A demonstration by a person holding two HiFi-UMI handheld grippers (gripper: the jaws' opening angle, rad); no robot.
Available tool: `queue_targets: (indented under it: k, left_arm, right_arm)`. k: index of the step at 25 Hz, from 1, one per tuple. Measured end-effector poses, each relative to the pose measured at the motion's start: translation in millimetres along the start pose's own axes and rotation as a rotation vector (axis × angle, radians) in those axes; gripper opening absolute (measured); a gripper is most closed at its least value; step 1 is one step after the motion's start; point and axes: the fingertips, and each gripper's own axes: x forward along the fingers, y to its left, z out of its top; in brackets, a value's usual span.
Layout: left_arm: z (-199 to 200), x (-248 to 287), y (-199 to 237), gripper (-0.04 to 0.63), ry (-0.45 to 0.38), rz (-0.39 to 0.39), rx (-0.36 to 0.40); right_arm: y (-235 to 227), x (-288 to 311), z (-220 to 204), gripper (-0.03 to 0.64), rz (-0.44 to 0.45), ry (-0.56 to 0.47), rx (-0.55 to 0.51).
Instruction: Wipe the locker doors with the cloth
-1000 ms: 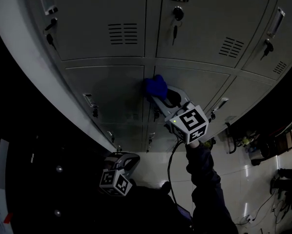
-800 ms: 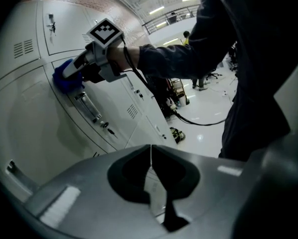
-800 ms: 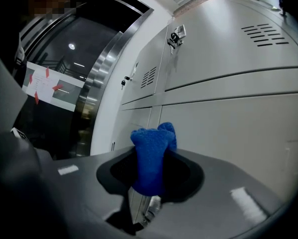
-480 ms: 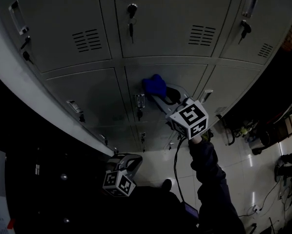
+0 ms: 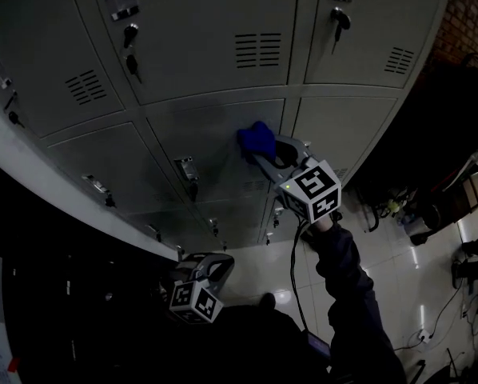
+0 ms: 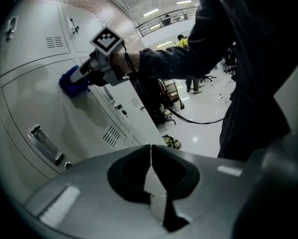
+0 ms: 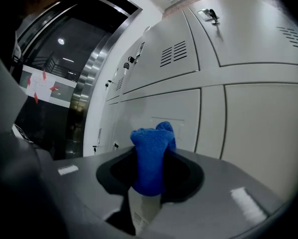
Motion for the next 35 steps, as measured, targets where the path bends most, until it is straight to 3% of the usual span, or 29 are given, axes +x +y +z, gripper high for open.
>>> queue_targets:
  k: [7,16,25,35]
  left_arm:
    - [22,21,-13,0.003,0.008,0.007,-0.019]
    - [22,25,-24,0.003,0.02,0.031,-0.07]
    - [-11,-4,-16,0.003,0.029,0.037,-0.076]
    - [-84,-58,9,0.003,0.064,0.051,-0.083]
  right_arm:
    - [-25,-25,-8,0.115,0.008,0.007,-0.003]
    - [-25,-29,-12,0.115,0.024,-0.005,0.007]
    - [55,10,0,0.115,0.121,-0.042,0.013]
    - [138,89,5,0.115,0.189,-0.04,0.029]
